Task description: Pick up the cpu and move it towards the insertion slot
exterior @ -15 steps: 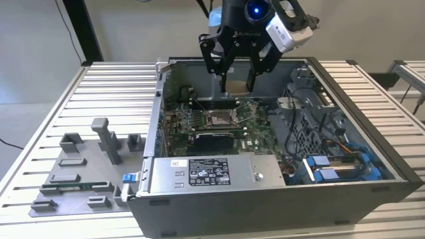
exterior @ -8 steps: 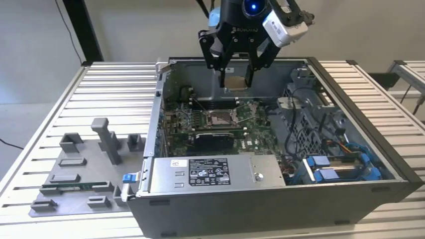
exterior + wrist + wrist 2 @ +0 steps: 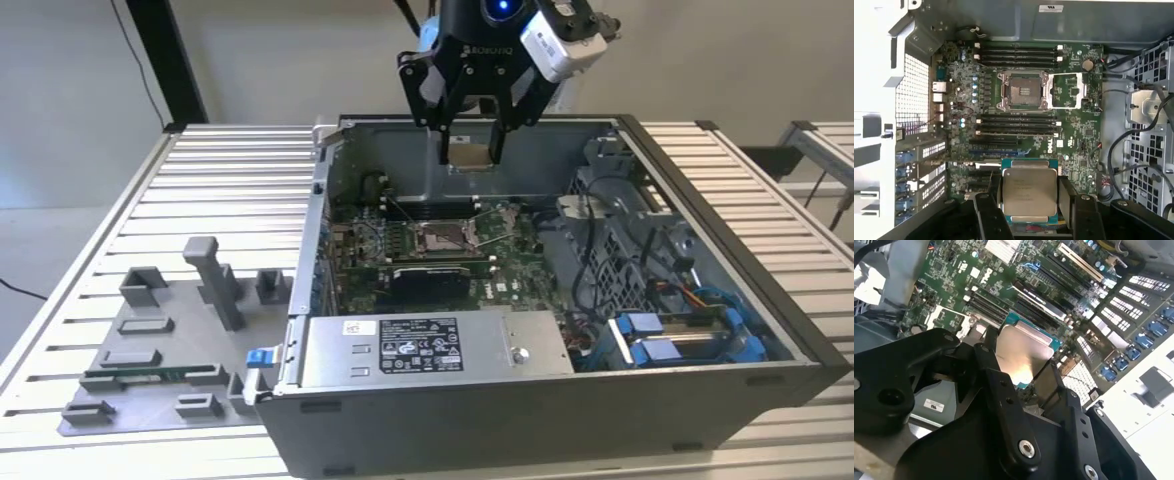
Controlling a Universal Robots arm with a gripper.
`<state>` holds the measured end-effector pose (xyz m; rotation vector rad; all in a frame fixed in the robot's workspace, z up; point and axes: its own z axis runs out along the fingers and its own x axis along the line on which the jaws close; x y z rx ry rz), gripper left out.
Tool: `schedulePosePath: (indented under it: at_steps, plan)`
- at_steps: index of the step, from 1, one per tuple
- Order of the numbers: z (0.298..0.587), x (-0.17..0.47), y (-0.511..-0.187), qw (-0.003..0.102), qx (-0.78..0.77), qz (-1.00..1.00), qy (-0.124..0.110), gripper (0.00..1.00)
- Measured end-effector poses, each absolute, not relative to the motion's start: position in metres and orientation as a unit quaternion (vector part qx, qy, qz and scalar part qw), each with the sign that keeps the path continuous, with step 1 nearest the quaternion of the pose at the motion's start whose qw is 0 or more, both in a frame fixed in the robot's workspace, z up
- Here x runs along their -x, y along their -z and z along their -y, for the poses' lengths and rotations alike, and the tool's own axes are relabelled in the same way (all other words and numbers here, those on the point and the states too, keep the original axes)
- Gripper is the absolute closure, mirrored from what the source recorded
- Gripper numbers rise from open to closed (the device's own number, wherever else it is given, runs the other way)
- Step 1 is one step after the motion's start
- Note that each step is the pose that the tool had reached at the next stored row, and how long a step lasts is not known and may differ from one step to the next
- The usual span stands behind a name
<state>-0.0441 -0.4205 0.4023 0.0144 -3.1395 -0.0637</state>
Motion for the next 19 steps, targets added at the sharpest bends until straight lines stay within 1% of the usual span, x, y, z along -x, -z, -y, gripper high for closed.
schedulePosePath:
  at_steps: [19]
  plan:
    - [0.366,0.044,-0.402,0.001,-0.003,1.000,0.020,1.00]
